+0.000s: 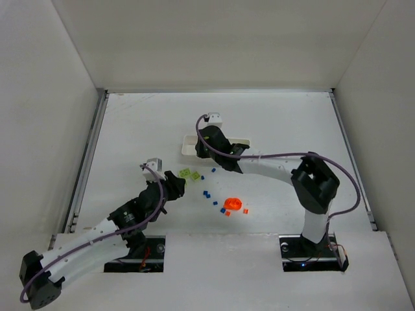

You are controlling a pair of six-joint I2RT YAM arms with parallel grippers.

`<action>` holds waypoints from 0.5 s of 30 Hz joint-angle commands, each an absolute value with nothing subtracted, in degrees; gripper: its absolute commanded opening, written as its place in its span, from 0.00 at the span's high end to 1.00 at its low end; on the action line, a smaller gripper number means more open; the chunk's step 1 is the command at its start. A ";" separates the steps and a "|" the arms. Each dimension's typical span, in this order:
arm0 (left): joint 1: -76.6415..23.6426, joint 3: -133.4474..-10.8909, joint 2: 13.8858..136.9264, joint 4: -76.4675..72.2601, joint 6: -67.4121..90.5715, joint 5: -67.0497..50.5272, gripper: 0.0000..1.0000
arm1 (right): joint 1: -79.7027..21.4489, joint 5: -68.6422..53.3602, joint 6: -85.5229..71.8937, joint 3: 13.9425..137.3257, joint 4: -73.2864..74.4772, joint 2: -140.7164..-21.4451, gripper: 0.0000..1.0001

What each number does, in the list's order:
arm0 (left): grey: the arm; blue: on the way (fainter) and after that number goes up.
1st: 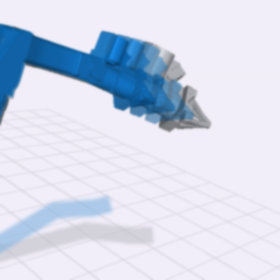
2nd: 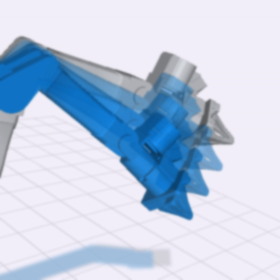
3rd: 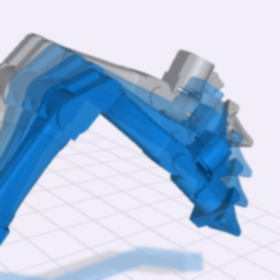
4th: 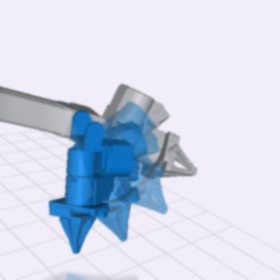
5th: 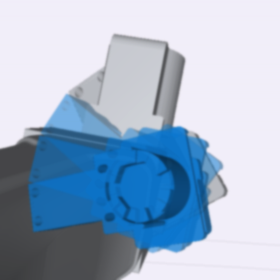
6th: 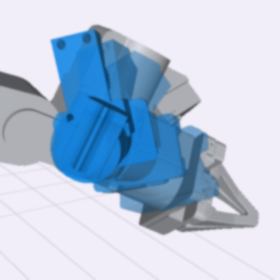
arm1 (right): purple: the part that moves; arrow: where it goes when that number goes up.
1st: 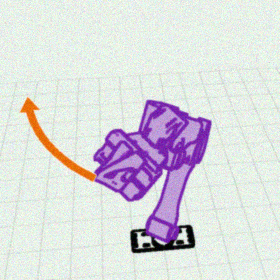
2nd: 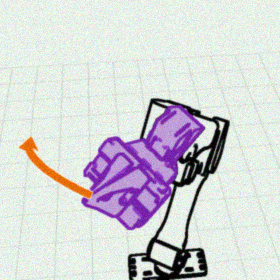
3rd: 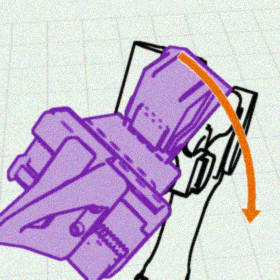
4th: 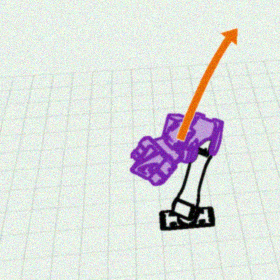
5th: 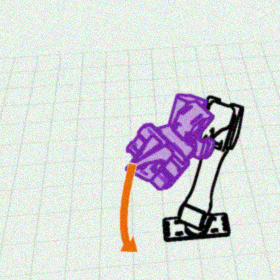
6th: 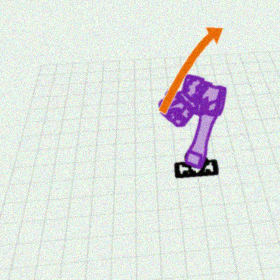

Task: Sort the legos into containers by color

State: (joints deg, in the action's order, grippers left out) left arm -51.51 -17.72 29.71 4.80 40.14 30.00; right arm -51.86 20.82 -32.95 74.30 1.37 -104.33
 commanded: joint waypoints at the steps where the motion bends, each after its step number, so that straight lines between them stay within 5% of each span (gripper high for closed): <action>1: -53.56 -18.02 32.25 3.44 40.70 28.66 0.59 | -50.41 18.98 -31.11 80.41 -2.11 -109.14 0.77; 8: -60.59 -19.42 38.83 -3.77 39.20 28.57 0.57 | -48.91 18.55 -32.61 83.94 -2.63 -111.80 0.51; 15: -68.67 -25.39 52.72 -11.07 35.86 28.39 0.54 | -47.42 19.69 -32.34 73.67 -5.53 -101.09 0.48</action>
